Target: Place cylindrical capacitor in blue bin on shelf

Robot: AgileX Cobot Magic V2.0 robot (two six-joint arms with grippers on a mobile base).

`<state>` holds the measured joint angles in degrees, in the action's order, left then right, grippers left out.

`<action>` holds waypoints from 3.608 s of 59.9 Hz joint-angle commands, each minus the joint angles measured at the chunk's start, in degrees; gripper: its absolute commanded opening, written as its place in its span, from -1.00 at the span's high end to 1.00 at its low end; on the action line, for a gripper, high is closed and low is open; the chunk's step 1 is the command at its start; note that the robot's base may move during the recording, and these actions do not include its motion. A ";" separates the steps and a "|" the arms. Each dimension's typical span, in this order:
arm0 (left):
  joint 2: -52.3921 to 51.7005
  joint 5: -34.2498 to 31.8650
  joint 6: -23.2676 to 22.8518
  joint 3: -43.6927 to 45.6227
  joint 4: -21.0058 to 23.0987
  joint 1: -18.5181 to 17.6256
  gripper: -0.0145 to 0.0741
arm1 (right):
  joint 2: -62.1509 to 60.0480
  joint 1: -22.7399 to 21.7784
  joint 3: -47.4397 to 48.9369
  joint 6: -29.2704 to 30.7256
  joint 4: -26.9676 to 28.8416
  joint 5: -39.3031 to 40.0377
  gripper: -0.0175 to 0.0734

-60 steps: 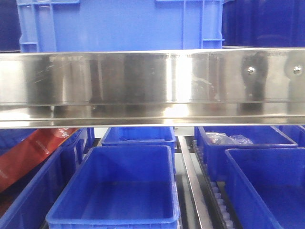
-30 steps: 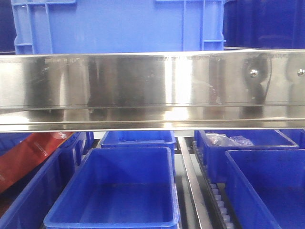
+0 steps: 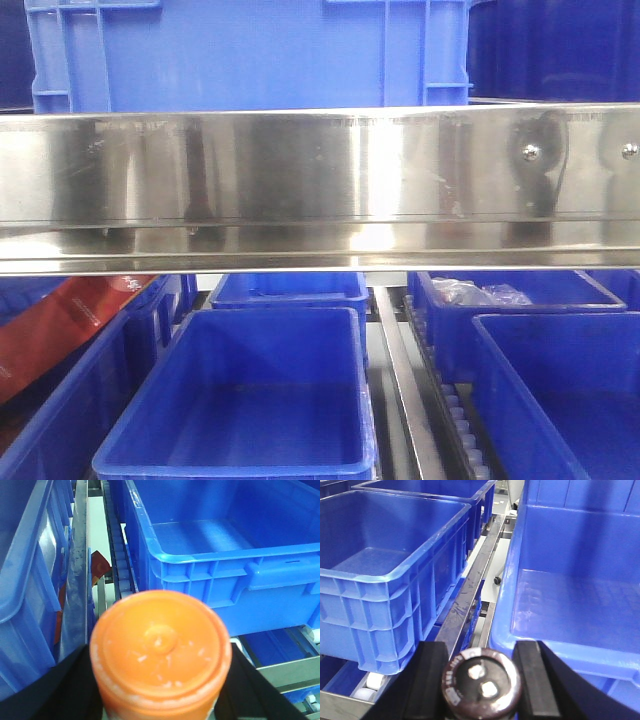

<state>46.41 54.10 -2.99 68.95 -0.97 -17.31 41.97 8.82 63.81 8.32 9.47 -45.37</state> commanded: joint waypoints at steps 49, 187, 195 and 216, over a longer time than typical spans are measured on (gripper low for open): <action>21.85 -7.69 7.41 20.39 3.92 -3.30 0.92 | -0.36 -0.01 -0.04 0.14 0.34 2.01 0.90; -10.49 -2.34 4.48 -8.36 4.77 -1.57 0.92 | 27.10 13.30 27.13 3.13 1.83 5.16 0.90; -13.51 -2.03 3.65 -10.76 4.65 -1.57 0.92 | 38.15 17.32 36.38 3.13 1.70 5.29 0.90; -14.26 1.82 3.57 -11.54 4.77 -1.57 0.92 | 62.06 20.00 52.12 3.13 1.93 3.93 0.90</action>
<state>32.47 55.63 0.99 57.55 3.64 -18.96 100.96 28.77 113.45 11.05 11.41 -41.47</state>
